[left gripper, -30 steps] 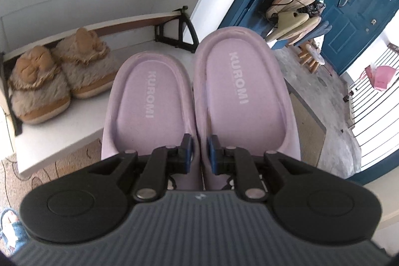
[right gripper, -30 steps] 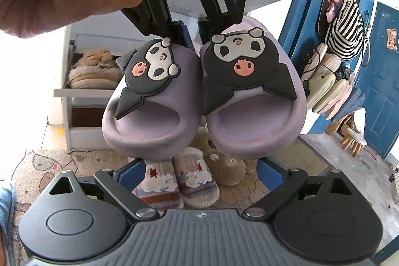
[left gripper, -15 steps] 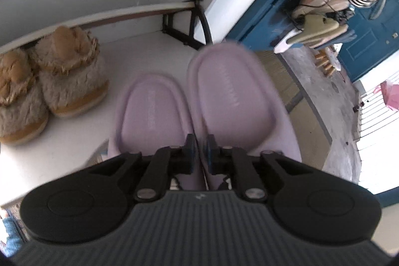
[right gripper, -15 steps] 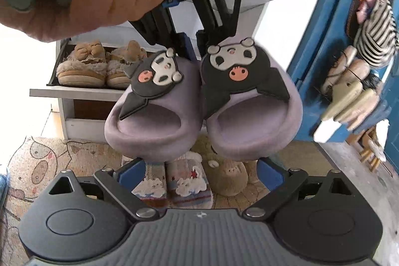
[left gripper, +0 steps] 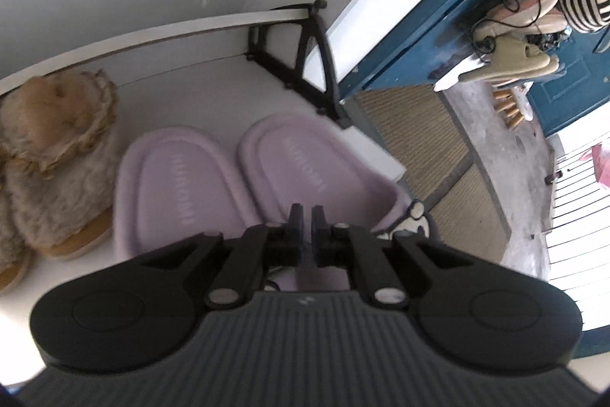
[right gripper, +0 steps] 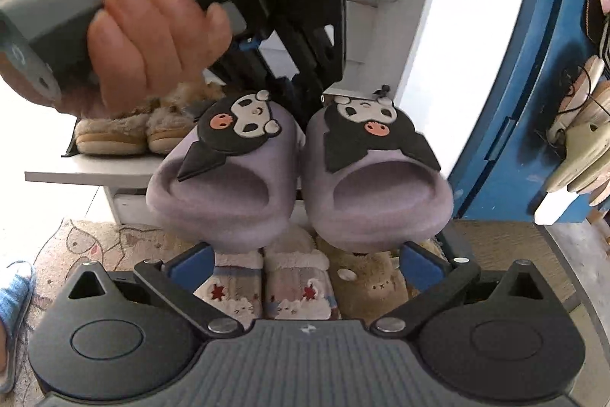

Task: Organize scattered shoes
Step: 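Lower the slides onto the shelf and open the left tool, then withdraw both tools from the shelf and move them down toward the mat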

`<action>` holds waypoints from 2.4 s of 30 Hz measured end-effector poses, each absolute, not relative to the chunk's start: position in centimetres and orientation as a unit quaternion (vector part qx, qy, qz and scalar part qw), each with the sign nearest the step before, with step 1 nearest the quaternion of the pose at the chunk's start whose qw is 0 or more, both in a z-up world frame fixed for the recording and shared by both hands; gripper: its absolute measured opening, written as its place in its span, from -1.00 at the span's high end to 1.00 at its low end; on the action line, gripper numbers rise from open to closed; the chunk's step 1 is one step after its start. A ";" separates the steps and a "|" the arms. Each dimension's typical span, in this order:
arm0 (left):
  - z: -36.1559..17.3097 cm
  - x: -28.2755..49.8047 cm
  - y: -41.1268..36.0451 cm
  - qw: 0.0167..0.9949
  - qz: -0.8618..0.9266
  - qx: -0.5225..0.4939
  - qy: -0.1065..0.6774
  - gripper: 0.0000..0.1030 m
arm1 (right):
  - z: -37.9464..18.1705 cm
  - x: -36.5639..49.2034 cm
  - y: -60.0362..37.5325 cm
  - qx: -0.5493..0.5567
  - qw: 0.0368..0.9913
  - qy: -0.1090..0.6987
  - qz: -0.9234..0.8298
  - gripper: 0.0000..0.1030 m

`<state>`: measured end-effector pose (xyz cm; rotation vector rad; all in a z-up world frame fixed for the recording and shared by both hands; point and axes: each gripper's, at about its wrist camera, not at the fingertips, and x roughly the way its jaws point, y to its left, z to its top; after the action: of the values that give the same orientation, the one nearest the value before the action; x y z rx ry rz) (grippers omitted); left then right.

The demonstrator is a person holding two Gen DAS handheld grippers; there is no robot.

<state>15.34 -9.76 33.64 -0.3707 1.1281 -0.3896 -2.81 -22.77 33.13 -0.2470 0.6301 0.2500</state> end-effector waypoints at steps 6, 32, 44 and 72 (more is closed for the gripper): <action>32.6 18.8 -9.9 0.797 -0.180 -0.188 0.544 0.92 | 34.1 0.2 -23.3 -0.115 0.931 0.318 0.136 -1.00; 29.7 24.9 -9.4 0.832 -0.146 -0.158 0.511 0.62 | 32.5 9.8 -24.5 -0.128 0.908 0.360 0.169 -0.99; 29.2 24.5 -6.9 0.837 -0.117 -0.163 0.509 -0.14 | 33.3 9.6 -25.8 -0.064 0.909 0.355 0.210 -0.99; 29.4 24.7 -5.8 0.878 -0.088 -0.081 0.463 -0.65 | 29.0 15.4 -19.9 -0.102 0.894 0.375 0.223 -0.99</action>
<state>24.65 -5.76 29.43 -0.1687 0.9664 -0.1842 15.37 -19.85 29.00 -0.2109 0.7775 0.4615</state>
